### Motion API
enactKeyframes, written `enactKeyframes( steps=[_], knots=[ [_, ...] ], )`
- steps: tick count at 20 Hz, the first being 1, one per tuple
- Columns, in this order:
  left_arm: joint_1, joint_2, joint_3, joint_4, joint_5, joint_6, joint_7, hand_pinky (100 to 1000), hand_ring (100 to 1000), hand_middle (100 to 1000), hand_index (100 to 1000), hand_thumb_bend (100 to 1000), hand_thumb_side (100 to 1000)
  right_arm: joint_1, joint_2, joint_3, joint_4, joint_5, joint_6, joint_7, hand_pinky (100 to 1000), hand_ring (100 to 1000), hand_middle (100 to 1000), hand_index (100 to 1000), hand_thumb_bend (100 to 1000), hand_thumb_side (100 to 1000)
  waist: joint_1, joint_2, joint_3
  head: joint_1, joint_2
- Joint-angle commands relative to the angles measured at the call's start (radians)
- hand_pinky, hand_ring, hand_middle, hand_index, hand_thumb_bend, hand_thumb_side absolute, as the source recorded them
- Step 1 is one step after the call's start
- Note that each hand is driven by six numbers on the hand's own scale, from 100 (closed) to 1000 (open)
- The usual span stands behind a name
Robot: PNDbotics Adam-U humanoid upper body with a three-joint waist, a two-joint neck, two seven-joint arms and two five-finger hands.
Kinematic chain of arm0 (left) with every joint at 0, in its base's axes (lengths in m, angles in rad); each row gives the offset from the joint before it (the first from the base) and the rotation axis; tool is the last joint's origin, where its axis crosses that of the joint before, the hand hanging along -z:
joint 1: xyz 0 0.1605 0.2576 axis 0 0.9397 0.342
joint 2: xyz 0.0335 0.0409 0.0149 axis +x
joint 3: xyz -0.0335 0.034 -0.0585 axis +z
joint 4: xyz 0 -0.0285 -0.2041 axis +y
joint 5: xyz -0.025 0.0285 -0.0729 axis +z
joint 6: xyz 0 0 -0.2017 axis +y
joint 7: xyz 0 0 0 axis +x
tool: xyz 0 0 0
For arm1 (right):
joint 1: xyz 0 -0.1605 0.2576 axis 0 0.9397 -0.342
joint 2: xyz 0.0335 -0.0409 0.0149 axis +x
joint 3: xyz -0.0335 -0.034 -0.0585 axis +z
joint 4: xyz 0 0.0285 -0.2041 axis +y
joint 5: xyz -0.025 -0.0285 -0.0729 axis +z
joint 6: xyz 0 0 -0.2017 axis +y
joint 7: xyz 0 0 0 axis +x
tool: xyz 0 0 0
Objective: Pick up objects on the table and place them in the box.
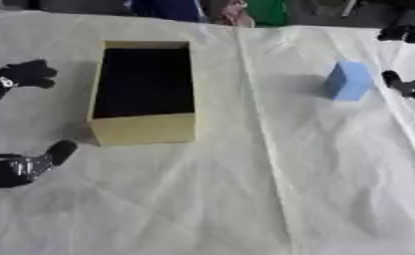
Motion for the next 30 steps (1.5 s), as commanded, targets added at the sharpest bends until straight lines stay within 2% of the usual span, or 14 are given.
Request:
enactKeyframes(
  steps=[1, 2, 11, 30],
  knots=[
    [-0.009, 0.02, -0.001, -0.011, 0.01, -0.003, -0.004, 879, 775, 793, 957, 504, 501, -0.026, -0.036, -0.001, 0.028, 0.02, -0.006, 0.013, 1000, 1000, 992, 1000, 100, 194, 0.0, -0.02, 0.002, -0.005, 0.0],
    [-0.009, 0.019, -0.001, -0.011, 0.011, -0.003, -0.005, 879, 775, 793, 957, 499, 514, -0.032, -0.033, 0.002, 0.038, 0.024, -0.006, 0.017, 1000, 1000, 992, 1000, 100, 233, 0.0, -0.02, 0.003, -0.005, 0.001],
    [-0.011, 0.015, -0.003, -0.009, 0.014, -0.006, -0.015, 879, 772, 794, 959, 486, 516, -0.086, 0.002, 0.026, 0.115, 0.067, -0.013, 0.042, 1000, 1000, 990, 1000, 100, 240, -0.001, -0.019, 0.006, -0.017, 0.008],
    [-0.011, 0.008, -0.008, -0.006, 0.022, -0.016, -0.032, 882, 774, 797, 962, 464, 523, -0.152, 0.064, 0.059, 0.211, 0.175, -0.027, 0.064, 1000, 1000, 996, 1000, 100, 255, 0.0, -0.02, 0.016, -0.031, 0.015]
  ],
)
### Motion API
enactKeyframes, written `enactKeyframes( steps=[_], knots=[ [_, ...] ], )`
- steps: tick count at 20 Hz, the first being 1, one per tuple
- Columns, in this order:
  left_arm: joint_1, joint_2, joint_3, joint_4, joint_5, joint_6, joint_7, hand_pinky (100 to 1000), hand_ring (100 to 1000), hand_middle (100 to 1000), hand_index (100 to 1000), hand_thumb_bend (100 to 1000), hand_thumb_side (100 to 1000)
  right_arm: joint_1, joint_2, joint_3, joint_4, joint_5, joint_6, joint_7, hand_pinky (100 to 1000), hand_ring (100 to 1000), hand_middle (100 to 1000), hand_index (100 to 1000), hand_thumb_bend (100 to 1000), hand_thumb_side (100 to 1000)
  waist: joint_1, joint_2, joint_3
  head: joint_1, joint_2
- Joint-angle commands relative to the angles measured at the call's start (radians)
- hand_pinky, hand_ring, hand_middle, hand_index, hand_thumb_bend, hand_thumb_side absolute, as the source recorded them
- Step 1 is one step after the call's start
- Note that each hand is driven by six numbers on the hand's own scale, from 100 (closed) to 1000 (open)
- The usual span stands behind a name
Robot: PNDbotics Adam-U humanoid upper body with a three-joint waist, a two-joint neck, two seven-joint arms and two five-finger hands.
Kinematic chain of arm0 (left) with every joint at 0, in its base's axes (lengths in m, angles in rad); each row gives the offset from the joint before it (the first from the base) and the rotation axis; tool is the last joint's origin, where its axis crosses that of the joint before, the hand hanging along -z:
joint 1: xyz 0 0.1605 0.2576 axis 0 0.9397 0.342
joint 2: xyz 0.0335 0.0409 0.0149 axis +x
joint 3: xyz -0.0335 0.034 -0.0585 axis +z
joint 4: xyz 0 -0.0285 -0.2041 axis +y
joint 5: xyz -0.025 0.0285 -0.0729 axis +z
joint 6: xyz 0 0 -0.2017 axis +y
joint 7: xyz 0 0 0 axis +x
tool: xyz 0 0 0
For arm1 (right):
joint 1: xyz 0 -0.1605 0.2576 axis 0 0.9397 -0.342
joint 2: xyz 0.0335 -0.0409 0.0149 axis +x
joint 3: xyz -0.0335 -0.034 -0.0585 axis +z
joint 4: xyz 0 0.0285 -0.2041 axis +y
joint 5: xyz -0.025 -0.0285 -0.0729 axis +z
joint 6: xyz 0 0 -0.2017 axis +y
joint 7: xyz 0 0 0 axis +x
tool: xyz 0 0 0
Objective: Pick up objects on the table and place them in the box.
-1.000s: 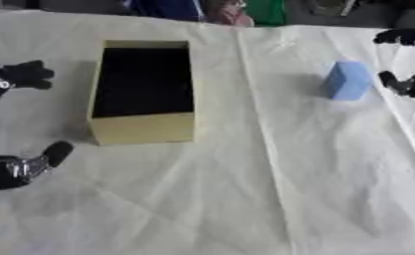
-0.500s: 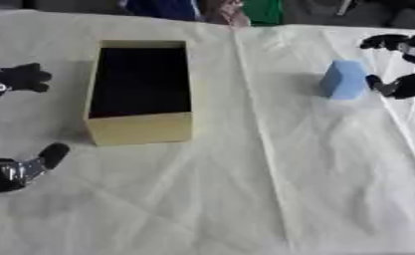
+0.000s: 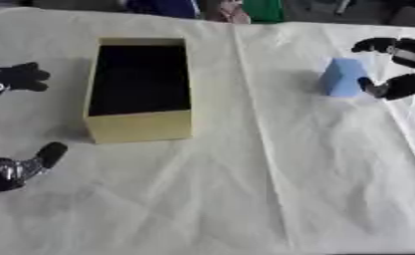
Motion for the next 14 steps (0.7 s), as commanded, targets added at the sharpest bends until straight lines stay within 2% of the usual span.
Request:
enactKeyframes(
  steps=[1, 14],
  knots=[
    [-0.011, 0.008, -0.001, -0.012, 0.005, -0.002, -0.004, 882, 774, 798, 962, 463, 523, -0.023, -0.02, -0.007, 0.018, 0.027, -0.001, 0.001, 1000, 1000, 996, 1000, 100, 255, 0.003, -0.02, 0.0, -0.004, 0.004],
    [-0.011, 0.003, -0.003, -0.011, 0.009, -0.005, -0.01, 883, 775, 801, 963, 451, 526, -0.074, 0.031, -0.005, 0.118, 0.149, -0.008, -0.037, 1000, 1000, 1000, 1000, 100, 267, 0.01, -0.02, 0.006, -0.007, 0.004]
  ],
)
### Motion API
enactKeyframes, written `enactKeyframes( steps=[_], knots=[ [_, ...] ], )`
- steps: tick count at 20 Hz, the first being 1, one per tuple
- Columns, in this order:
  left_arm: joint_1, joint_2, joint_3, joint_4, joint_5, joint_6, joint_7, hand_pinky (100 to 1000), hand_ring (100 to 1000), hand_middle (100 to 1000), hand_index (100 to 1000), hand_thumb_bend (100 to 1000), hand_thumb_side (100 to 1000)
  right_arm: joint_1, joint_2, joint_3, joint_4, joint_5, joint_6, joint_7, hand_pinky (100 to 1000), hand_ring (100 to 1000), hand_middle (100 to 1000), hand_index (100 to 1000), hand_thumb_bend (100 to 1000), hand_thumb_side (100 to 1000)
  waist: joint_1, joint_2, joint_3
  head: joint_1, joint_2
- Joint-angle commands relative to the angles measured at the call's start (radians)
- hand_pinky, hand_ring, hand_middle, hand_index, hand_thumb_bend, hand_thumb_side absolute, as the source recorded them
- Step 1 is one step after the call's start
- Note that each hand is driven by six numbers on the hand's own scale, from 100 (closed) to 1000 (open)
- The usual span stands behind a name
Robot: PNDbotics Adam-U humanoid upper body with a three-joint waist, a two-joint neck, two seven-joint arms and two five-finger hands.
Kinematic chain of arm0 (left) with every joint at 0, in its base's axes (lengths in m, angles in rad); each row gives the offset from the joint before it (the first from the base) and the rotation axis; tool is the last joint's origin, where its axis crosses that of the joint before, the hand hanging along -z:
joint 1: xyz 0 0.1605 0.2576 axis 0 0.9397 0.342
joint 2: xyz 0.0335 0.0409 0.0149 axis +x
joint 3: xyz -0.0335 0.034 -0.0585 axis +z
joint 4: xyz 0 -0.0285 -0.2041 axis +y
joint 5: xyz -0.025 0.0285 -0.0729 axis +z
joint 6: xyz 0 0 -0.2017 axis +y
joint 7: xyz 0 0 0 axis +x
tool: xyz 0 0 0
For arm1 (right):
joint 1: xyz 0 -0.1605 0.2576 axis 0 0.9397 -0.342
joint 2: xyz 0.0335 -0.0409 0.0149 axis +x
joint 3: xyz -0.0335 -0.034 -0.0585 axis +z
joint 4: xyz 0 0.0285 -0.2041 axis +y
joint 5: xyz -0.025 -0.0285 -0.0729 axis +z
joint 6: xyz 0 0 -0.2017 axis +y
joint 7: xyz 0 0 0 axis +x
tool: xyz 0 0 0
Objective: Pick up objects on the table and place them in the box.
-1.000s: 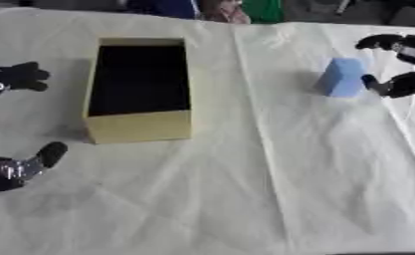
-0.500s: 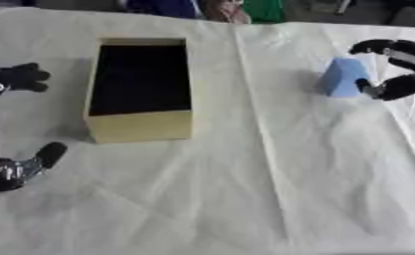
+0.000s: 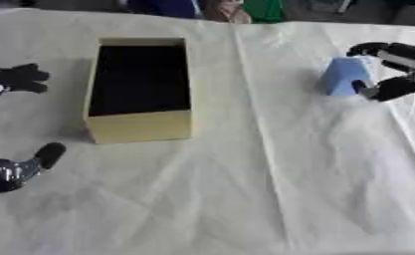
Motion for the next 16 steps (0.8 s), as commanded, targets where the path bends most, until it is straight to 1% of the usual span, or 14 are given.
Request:
enactKeyframes(
  steps=[1, 12, 16],
  knots=[
    [-0.01, 0.004, 0.002, -0.011, 0.005, -0.003, -0.003, 883, 779, 801, 963, 449, 527, -0.025, -0.015, -0.006, 0.02, 0.037, -0.001, -0.014, 1000, 1000, 1000, 1000, 100, 267, 0.004, -0.02, 0.0, -0.003, 0.004],
    [-0.01, 0.0, 0.001, -0.01, 0.005, -0.005, -0.006, 883, 784, 803, 964, 439, 529, -0.053, 0.02, -0.008, 0.093, 0.085, -0.007, -0.022, 999, 1000, 984, 1000, 100, 269, 0.007, -0.018, 0.003, -0.008, 0.007],
    [-0.009, -0.001, 0.0, -0.01, 0.005, -0.006, -0.008, 883, 785, 803, 964, 435, 530, -0.063, 0.029, -0.01, 0.107, 0.1, -0.011, -0.036, 970, 1000, 910, 1000, 100, 269, 0.008, -0.017, 0.004, -0.01, 0.007]
  ],
)
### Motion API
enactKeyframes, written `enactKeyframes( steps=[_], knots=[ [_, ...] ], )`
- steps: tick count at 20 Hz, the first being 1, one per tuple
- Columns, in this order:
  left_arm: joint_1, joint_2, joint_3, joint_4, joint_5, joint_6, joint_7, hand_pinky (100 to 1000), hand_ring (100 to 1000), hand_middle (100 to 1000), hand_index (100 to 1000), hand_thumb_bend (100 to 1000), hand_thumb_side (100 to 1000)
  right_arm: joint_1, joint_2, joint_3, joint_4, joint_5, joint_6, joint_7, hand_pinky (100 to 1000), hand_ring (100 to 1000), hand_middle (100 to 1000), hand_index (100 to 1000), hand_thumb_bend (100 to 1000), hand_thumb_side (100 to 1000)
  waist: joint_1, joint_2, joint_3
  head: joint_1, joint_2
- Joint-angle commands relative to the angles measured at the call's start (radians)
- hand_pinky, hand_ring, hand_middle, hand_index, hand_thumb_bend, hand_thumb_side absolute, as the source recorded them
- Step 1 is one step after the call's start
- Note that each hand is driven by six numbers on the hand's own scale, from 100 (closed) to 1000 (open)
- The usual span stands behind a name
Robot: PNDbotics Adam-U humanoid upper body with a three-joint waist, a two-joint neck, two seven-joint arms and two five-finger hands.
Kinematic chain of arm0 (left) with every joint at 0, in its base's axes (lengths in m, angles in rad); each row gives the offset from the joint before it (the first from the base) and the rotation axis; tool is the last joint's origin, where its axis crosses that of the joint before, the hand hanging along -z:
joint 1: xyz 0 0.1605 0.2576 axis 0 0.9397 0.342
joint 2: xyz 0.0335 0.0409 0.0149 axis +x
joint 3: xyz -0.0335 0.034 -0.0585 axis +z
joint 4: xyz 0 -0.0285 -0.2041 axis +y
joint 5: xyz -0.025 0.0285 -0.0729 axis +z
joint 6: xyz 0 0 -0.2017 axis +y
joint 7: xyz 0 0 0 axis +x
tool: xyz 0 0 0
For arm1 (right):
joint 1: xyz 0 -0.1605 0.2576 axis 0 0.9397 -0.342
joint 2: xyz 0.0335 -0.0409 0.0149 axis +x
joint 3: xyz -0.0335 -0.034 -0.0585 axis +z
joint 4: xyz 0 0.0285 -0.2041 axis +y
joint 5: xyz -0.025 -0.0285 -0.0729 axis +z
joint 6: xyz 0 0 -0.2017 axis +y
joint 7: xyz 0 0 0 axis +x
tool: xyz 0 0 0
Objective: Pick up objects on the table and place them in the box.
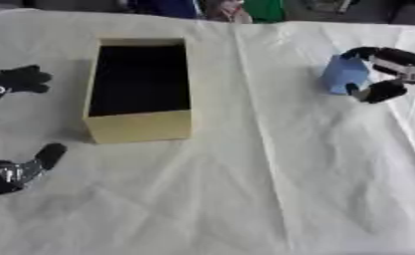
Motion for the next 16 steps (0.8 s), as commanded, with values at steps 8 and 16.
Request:
enactKeyframes(
  steps=[8, 16],
  knots=[
    [-0.009, 0.005, 0.001, -0.009, 0.004, -0.001, -0.004, 884, 785, 804, 964, 421, 529, -0.005, -0.016, -0.019, 0.019, 0.073, -0.038, -0.184, 880, 946, 656, 868, 100, 243, 0.006, -0.016, -0.001, -0.004, 0.007],
    [-0.01, 0.004, 0.001, -0.01, 0.004, -0.001, -0.002, 883, 786, 804, 965, 410, 526, -0.001, -0.02, -0.026, 0.001, 0.192, -0.054, -0.505, 697, 693, 209, 384, 100, 182, 0.009, -0.016, -0.002, -0.004, 0.007]
  ],
)
